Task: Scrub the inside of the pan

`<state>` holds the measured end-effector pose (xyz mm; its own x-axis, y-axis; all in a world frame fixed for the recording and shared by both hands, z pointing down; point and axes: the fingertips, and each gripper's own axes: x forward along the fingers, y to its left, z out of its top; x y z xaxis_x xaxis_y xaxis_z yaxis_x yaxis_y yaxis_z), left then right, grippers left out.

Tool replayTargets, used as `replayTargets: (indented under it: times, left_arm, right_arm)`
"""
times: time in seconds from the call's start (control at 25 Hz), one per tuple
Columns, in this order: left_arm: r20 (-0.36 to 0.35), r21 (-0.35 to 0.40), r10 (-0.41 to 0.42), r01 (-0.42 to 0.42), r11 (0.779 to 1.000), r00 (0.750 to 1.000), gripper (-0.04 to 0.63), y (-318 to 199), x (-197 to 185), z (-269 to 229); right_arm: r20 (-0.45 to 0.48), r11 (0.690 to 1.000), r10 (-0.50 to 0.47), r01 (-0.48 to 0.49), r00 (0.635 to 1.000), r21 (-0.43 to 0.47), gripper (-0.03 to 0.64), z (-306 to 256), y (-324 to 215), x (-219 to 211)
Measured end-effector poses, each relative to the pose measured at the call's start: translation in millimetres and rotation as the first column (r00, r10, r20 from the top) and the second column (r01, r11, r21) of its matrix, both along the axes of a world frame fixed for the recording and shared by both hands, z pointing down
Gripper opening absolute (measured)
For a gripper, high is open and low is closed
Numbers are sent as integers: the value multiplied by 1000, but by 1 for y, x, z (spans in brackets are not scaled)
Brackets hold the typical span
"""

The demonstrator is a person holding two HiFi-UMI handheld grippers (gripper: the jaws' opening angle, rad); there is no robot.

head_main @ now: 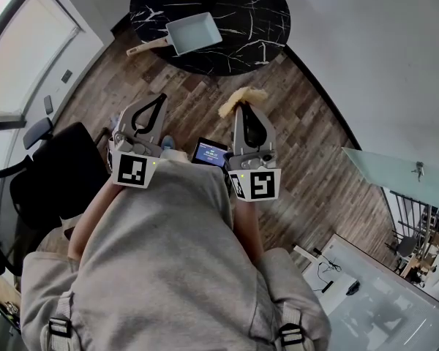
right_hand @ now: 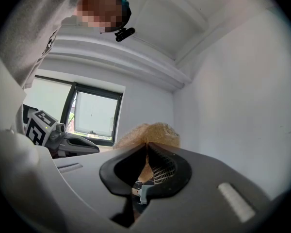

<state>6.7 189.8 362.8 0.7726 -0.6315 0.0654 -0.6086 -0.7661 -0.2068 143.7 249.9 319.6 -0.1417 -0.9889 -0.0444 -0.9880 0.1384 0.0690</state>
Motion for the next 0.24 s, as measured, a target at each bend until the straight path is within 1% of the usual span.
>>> replayTargets:
  times: [0.24]
  left_arm:
    - [7, -4, 1, -1, 1000, 1000, 2, 0, 1, 2]
  right_arm:
    - [0, 1000, -2, 2, 1000, -3, 21, 3, -1, 0]
